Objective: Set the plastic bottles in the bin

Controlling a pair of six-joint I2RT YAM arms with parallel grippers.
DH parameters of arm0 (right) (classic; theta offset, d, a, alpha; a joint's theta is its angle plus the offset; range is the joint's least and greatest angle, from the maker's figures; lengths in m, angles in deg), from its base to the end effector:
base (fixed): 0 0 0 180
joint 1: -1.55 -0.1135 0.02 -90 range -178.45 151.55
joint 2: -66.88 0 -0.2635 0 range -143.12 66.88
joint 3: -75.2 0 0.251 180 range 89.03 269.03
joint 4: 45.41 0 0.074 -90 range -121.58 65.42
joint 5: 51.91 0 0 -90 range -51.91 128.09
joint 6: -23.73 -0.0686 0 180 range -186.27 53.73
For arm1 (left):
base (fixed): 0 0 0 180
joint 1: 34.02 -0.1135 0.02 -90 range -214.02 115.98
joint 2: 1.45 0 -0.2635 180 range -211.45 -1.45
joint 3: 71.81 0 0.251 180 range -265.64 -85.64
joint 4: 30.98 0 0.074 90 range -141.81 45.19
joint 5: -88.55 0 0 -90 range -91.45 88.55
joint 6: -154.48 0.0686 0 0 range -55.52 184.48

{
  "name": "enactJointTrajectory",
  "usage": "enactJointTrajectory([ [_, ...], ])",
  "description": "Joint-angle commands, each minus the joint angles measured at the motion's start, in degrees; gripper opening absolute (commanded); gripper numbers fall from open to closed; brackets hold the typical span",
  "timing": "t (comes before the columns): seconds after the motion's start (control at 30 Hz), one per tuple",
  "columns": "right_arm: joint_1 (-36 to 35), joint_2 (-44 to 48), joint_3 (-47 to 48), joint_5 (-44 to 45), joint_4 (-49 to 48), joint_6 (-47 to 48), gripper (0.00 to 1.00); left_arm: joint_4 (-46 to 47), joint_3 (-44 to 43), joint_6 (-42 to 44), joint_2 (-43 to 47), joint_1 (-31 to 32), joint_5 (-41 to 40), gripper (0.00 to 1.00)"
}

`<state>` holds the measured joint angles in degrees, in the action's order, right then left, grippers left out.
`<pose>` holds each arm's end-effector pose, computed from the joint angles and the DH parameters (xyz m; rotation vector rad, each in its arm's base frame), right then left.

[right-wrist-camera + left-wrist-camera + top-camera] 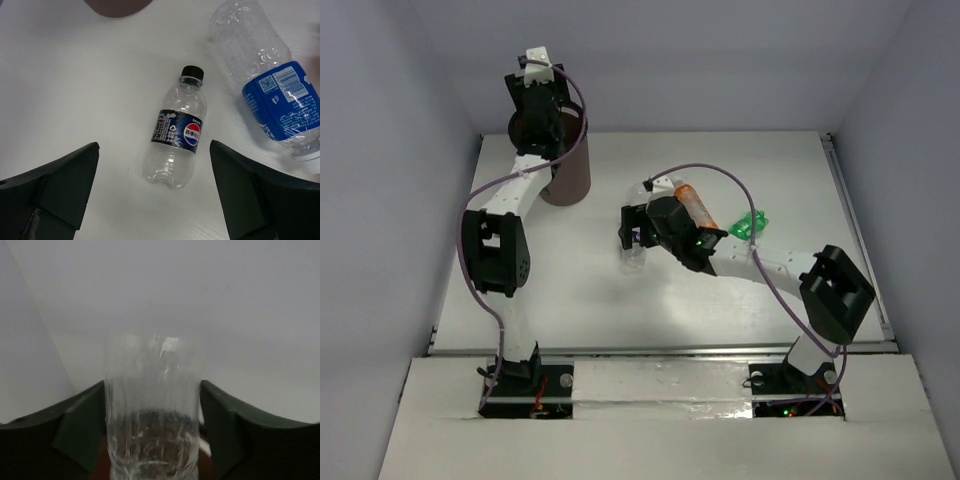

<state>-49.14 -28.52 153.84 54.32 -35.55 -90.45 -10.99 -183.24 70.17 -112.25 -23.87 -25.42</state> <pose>0.2747 0.3052 0.2408 -0.2943 2.0365 0.5372 0.4897 -0.0594 0.4107 -0.1976 1.2295 0.1856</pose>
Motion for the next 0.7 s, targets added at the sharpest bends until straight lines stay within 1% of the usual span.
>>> enactJointTrajectory([
  [0.0, -0.5, -1.5, 4.0, 2.7, -0.3, 0.5, 0.99, 4.6, 1.9, 0.5, 2.5, 0.2, 0.4, 0.70],
  [0.03, -0.5, -3.2, 5.0, 3.1, 1.1, 0.5, 0.99, 4.7, 3.5, 0.3, 2.9, 0.2, 0.2, 0.73],
  [0.07, -0.5, -4.2, 5.9, 3.5, 1.6, 0.5, 1.00, 4.7, 4.3, 0.1, 3.3, 0.2, 0.1, 0.80],
  [0.17, 0.1, -8.6, 10.4, 4.3, 5.0, -0.1, 1.00, 4.1, 7.0, -1.0, 5.9, 0.2, 0.0, 0.87],
  [0.2, 0.1, -9.8, 12.9, 4.1, 7.5, -0.2, 1.00, 3.9, 7.6, -1.7, 6.9, 0.2, 0.1, 0.88],
  [0.27, 0.6, -13.4, 15.9, 3.4, 10.1, -0.3, 1.00, 3.4, 8.7, -2.7, 10.8, 0.2, 0.3, 0.92],
  [0.33, 0.6, -15.2, 19.2, 3.1, 13.7, -0.8, 0.98, 1.8, 9.4, -5.4, 15.3, 0.2, 1.8, 0.93],
  [0.5, 0.6, -18.3, 21.7, 0.6, 17.9, -1.9, 0.91, -3.0, 10.9, -14.3, 25.4, 0.2, 7.1, 0.94],
  [0.57, 1.1, -19.3, 22.5, 0.6, 20.5, -2.1, 0.90, -5.2, 11.5, -18.7, 29.7, 0.2, 9.2, 0.92],
  [0.6, 1.1, -19.7, 22.5, 0.7, 21.1, -2.2, 0.90, -7.3, 11.9, -20.3, 31.0, 0.2, 11.3, 0.91],
  [0.67, 1.7, -20.1, 22.5, 1.2, 22.2, -2.4, 0.89, -8.5, 14.1, -22.7, 34.9, 0.2, 13.8, 0.88],
])
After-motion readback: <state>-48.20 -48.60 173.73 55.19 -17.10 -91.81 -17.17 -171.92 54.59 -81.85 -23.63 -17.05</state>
